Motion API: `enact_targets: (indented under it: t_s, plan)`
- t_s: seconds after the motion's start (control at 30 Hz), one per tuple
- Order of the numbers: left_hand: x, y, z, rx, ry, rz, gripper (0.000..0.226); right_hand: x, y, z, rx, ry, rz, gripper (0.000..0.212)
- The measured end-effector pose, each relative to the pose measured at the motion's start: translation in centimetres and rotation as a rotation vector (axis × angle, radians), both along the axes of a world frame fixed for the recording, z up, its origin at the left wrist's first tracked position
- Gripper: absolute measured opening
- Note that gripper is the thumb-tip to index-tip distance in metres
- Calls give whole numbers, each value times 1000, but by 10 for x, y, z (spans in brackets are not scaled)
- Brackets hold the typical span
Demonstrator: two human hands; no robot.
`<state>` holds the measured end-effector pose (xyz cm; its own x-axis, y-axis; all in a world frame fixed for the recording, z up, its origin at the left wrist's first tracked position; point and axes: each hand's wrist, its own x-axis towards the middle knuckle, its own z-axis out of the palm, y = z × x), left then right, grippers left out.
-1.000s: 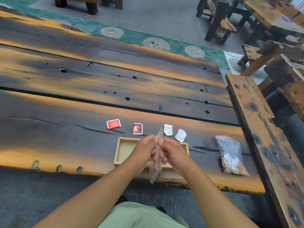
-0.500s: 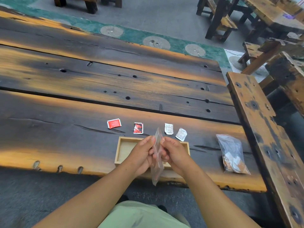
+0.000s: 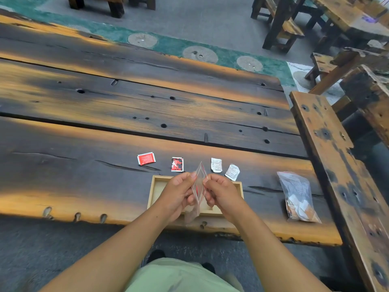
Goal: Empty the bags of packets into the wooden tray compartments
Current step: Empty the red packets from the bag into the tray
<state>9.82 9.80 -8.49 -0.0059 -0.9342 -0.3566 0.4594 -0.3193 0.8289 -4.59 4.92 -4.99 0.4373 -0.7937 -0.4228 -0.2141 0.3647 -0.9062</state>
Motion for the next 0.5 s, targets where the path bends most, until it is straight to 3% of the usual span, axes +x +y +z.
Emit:
enact_targets:
  t_s: [0.5]
  plan:
    - [45,4,14,-1,-165,11,33,-19,-13,2,-140,200,-8,32]
